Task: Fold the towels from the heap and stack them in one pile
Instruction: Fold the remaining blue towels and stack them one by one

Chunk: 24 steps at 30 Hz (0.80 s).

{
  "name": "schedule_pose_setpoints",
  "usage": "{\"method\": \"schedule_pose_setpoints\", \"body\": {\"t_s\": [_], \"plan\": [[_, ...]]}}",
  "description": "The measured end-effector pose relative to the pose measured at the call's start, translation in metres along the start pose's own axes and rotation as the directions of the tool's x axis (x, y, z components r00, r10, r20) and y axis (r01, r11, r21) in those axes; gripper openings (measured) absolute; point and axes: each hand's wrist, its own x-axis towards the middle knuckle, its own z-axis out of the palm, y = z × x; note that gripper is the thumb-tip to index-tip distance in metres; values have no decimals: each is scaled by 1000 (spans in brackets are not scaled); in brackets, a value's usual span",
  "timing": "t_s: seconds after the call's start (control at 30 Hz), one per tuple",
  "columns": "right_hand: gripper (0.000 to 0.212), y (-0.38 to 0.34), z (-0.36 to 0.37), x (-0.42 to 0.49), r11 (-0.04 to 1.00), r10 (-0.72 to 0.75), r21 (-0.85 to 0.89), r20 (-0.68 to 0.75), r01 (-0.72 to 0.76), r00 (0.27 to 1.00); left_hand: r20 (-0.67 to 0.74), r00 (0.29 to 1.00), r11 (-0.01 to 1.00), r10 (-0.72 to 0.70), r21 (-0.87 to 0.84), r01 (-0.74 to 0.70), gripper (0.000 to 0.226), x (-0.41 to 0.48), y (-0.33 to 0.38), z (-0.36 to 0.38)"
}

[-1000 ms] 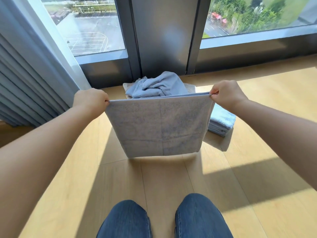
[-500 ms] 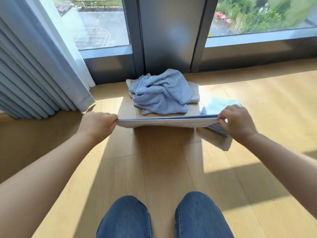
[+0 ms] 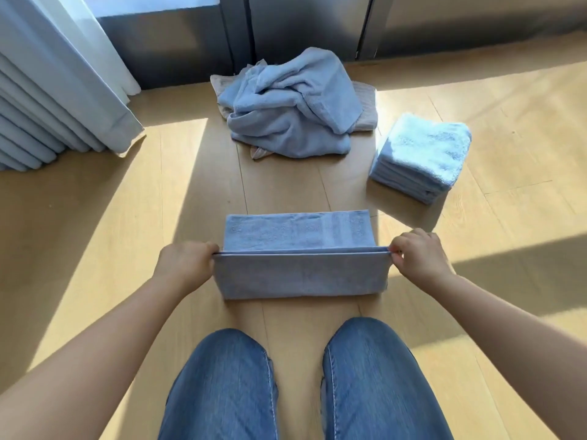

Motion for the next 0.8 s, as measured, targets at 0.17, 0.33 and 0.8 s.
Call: {"method": "schedule_pose_setpoints", "body": {"t_s": [0.17,0.33,0.8], "plan": [[22,-1,-3,50,998,66,3,51,-67,996,37,999,998,-32,-59,34,37,51,5,-5],[21,-4,-2,87,990,123,67,68,-127,990,63,994,987,-85,-133,92,40,89,6,-12],[49,-16,37,54,935,277,110,373,-338,886,211,975,835,-67,-523,171,36,56,-2,41]]}}
